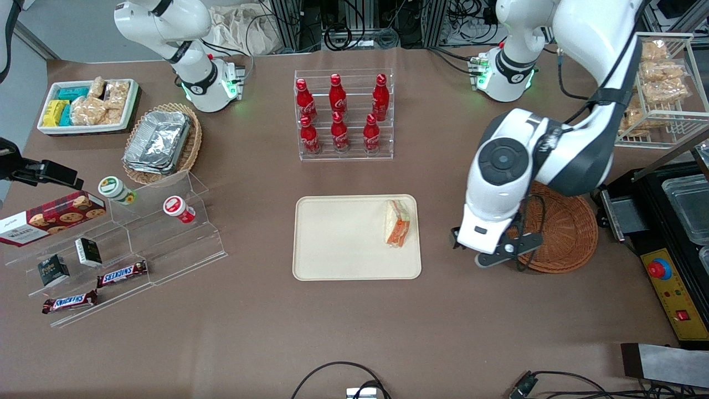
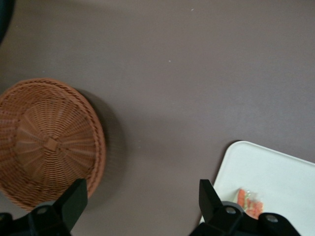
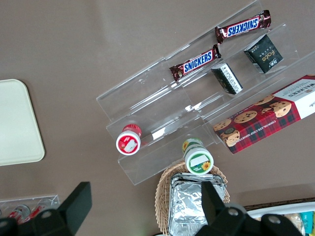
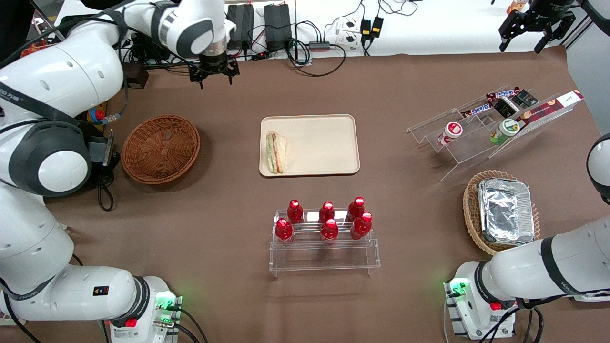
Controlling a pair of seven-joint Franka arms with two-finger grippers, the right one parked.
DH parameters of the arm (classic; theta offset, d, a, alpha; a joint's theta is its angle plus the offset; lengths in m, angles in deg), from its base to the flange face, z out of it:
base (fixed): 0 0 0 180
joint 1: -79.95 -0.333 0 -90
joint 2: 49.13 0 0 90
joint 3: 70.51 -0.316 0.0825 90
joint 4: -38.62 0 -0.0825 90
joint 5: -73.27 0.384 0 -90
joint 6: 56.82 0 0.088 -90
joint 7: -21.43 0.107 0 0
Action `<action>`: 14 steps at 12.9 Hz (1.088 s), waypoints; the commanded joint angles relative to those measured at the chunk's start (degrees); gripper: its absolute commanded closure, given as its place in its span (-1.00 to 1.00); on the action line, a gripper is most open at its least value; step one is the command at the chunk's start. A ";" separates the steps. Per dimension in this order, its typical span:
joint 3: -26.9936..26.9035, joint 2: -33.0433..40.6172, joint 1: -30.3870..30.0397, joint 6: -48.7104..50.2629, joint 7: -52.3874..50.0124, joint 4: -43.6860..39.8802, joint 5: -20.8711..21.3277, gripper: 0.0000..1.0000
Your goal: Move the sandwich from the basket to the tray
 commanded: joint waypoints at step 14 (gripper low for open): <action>-16.99 15.71 -5.55 5.92 38.13 4.31 -18.08 -1.00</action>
